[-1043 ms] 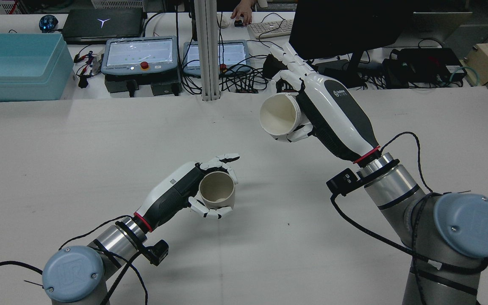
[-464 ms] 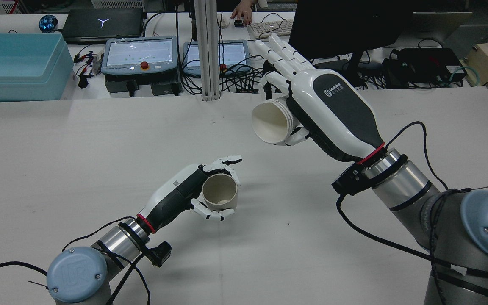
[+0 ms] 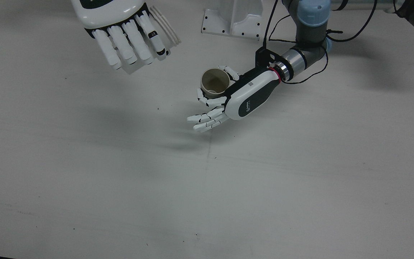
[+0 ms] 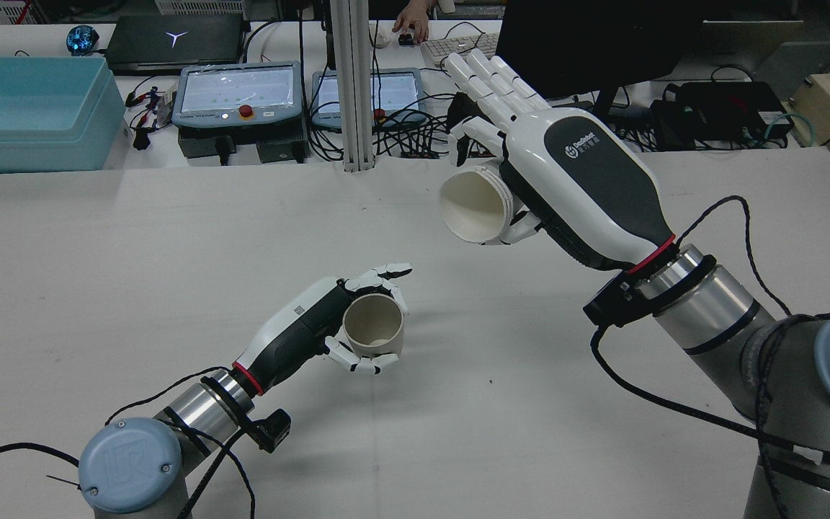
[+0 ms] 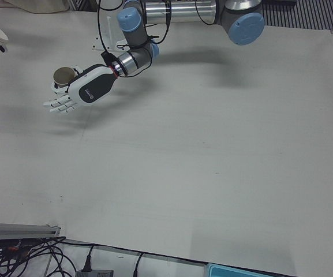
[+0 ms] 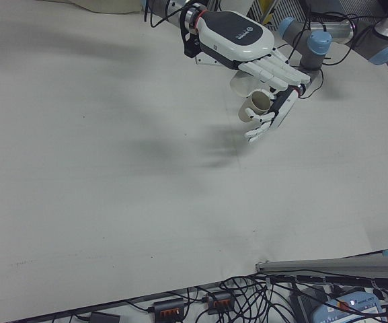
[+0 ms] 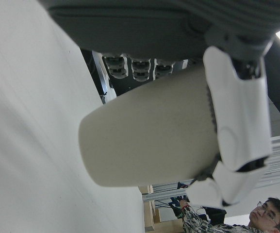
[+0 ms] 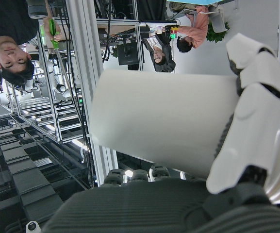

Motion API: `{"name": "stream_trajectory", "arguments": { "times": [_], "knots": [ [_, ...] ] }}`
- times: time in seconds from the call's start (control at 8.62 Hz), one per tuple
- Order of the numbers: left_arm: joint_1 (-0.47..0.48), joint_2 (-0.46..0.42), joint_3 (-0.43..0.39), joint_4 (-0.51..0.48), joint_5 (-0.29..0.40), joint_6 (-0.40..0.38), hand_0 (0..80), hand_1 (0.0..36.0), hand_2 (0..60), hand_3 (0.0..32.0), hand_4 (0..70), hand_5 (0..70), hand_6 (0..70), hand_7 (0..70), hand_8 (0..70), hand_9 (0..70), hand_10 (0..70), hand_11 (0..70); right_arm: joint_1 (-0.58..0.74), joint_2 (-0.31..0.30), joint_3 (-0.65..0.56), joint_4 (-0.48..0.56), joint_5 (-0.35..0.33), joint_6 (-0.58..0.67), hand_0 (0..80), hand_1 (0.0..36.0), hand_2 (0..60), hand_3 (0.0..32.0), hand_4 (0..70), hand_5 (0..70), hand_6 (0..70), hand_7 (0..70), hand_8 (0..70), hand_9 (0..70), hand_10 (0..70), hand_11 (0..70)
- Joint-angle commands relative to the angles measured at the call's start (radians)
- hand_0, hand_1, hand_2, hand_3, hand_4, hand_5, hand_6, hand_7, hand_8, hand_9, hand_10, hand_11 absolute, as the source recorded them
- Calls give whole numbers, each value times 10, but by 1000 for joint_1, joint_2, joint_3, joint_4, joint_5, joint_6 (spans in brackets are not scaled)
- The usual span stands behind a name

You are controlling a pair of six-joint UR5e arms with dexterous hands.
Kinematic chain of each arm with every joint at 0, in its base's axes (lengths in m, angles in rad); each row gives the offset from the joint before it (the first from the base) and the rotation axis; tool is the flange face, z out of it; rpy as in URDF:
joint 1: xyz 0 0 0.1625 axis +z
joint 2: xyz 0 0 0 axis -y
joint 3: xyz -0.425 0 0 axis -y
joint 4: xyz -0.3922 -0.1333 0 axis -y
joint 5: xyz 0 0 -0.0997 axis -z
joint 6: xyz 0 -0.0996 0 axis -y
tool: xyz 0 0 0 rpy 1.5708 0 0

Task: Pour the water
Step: 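Tilt the white cup with the right hand over the beige cup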

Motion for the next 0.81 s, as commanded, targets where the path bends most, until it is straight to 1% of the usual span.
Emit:
{"name": "stream_trajectory", "arguments": {
  "times": [0.0,0.12,0.23,0.35,0.46,0.58,0.7],
  "knots": [
    [-13,0,-2,0,2,-4,550,267,478,0,394,586,83,182,61,93,49,91,42,-34,-17,6,15,23,473,173,246,0,136,531,35,23,0,19,22,45],
    [-46,0,-2,0,3,-10,550,267,478,0,394,587,84,182,60,93,49,90,70,-45,-22,7,17,105,468,166,242,0,138,482,33,23,0,21,25,49],
    [-72,10,-3,-2,3,-13,550,266,475,0,394,587,84,182,60,92,49,90,117,-75,-57,10,29,276,463,158,245,0,144,438,30,25,6,31,32,58],
    [-85,20,-2,-2,3,-25,549,266,475,0,392,584,83,179,60,91,49,90,150,-98,-130,8,54,506,460,154,253,0,155,417,30,31,9,35,32,58],
    [-106,37,-5,-2,3,-33,548,264,469,0,391,581,82,178,60,91,49,90,173,-101,-214,8,61,696,461,152,250,0,161,409,30,34,9,35,32,58],
    [-115,63,-6,-3,3,-54,546,261,466,0,389,574,80,176,59,92,50,91,187,-111,-258,7,60,770,461,153,248,0,172,390,27,37,4,28,29,53],
    [-129,95,-9,-9,3,-66,548,262,464,0,387,574,79,175,59,91,49,90,191,-155,-263,8,61,790,465,159,248,0,180,383,26,42,1,24,27,51]
  ]
}}
